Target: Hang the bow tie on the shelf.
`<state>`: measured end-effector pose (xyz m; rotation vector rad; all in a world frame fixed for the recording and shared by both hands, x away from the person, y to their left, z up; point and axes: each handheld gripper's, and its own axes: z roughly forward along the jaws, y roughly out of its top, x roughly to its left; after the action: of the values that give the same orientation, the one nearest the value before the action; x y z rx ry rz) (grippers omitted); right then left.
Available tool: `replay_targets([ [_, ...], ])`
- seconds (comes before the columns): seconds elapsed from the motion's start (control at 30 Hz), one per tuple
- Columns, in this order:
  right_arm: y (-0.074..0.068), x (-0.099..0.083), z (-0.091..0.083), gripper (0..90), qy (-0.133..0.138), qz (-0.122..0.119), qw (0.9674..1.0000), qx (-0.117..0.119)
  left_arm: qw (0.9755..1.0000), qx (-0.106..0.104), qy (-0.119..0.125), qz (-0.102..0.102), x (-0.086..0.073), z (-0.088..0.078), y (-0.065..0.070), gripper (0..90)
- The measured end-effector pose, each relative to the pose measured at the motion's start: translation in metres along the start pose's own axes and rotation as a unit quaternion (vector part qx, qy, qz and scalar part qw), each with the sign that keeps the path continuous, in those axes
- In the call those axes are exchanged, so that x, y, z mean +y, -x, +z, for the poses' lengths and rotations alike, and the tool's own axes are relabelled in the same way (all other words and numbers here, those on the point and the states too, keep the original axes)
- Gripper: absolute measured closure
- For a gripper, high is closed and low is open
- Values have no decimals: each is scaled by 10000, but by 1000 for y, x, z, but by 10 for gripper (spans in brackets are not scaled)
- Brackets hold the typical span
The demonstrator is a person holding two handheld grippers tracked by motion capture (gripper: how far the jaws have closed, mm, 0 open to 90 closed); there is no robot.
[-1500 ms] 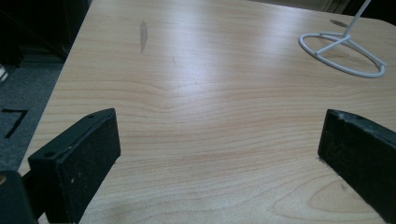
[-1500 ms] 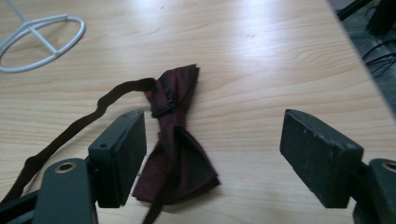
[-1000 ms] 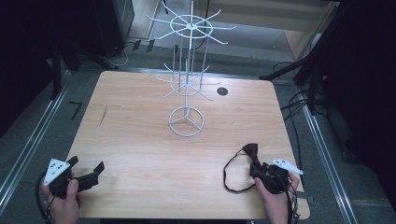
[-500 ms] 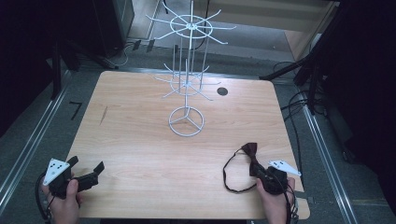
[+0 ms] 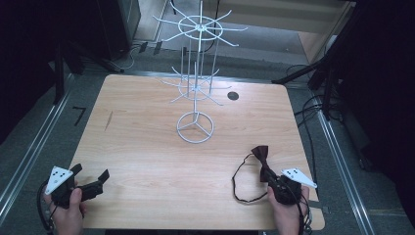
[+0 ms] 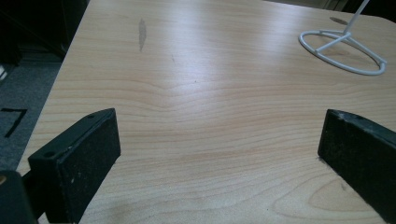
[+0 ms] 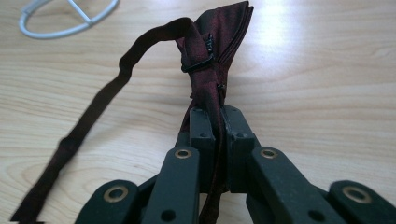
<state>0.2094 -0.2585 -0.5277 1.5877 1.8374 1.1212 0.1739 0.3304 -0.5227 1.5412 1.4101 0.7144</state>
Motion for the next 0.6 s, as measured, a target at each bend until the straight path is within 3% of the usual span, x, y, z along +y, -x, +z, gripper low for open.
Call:
replay_targets([
  [0.2, -12, 7, -3, 862, 125, -104, 9998, 121, 10000, -4, 5, 2, 0, 0, 0, 0],
  [0.6, -20, 26, -3, 862, 229, -136, 9994, 231, 10000, -6, 5, 17, 0, 0, 0, 0],
])
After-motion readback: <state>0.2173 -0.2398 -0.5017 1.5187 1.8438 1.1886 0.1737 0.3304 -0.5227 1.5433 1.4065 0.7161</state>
